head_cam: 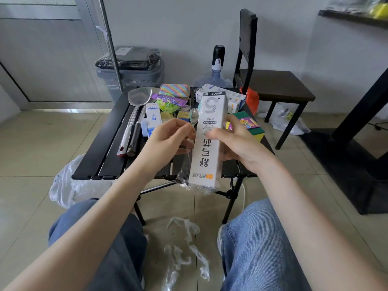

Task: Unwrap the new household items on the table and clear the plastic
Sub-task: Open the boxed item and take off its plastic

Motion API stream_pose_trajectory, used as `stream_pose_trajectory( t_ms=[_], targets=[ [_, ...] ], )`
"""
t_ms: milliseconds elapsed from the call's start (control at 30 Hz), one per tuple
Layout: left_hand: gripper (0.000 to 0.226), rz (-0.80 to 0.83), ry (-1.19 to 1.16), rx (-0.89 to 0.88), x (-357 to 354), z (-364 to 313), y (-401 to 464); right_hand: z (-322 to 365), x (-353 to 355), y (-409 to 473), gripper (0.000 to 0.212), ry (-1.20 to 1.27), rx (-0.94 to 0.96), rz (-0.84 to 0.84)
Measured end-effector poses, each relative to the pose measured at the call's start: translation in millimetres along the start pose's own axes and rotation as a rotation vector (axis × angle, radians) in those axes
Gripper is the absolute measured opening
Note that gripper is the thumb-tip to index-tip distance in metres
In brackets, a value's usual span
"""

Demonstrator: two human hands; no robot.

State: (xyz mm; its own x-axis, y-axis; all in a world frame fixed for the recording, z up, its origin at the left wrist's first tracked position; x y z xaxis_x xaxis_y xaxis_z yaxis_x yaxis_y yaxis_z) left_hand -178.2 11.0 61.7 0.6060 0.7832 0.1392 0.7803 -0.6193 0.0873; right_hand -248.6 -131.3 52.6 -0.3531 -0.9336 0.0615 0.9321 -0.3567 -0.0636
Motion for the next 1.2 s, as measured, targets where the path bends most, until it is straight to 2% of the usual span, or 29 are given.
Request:
stream_pose_trajectory(
  t_ms=[133, 267, 367, 433, 500, 533, 633, 700, 800, 900, 967, 1067, 1200],
  targets=[
    [0.021, 0.001, 0.179, -0.103, -1.6, -9.7, 0.8, -5.2, -3.8, -0.9, 0.031, -0.016, 0.004, 0.018],
    [0.011, 0.015, 0.191, -0.082, 1.6, -6.4, 5.1, -4.6, -4.7, -1.6, 0.037, -0.054, 0.001, 0.032],
    [0.016, -0.03, 0.221, -0.119, 6.8, -4.1, 8.4, -4.8, -4.6, -1.0, 0.04, -0.076, -0.025, 0.022],
    [0.015, -0.125, 0.357, -0.212, 9.7, -7.9, 6.7, -5.9, -4.6, 0.2, 0.039, -0.08, -0.055, 0.003],
    [0.006, -0.225, 0.6, -0.398, 8.5, -17.5, -0.1, -6.7, -5.3, 1.4, 0.041, -0.103, -0.08, -0.016],
    [0.01, -0.249, 0.694, -0.487, 6.0, -19.8, -3.1, -7.0, -5.7, 1.8, 0.043, -0.112, -0.09, -0.028],
    [0.018, -0.257, 0.804, -0.563, 3.9, -14.8, -2.9, -7.5, -6.1, 2.0, 0.045, -0.111, -0.112, -0.048],
    [0.015, -0.281, 0.743, -0.502, 8.6, -11.0, 0.4, -7.4, -6.4, 1.5, 0.044, -0.1, -0.119, -0.031],
    [0.011, -0.262, 0.513, -0.246, 15.7, 0.4, 8.3, -7.5, -7.6, -0.1, 0.042, -0.065, -0.119, 0.019],
    [0.017, -0.189, 0.103, 0.011, 15.2, 9.3, 11.7, -7.0, -10.0, -1.5, 0.043, 0.059, -0.103, 0.088],
    [0.018, -0.118, -0.146, 0.082, 9.2, 7.0, 10.5, -5.5, -9.6, -2.3, 0.049, 0.104, -0.087, 0.107],
    [0.018, -0.058, -0.219, 0.063, 4.3, 0.1, 7.3, -2.4, -9.3, -2.8, 0.041, 0.069, -0.068, 0.09],
    [0.01, -0.032, -0.09, 0.018, 5.1, -5.7, 6.2, -4.1, -9.2, -0.6, 0.026, -0.063, -0.035, 0.049]
  ],
)
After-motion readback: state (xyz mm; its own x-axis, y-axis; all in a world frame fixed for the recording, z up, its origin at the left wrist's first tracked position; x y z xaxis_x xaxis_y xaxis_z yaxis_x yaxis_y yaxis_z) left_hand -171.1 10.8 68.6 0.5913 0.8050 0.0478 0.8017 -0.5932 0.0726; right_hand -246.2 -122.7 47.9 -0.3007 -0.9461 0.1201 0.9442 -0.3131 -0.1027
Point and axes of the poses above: each hand's wrist, its own y-axis towards the middle knuckle, its own x-axis out of the back of the hand, z = x × y, the point moved 6 cm from there along y, towards the middle knuckle
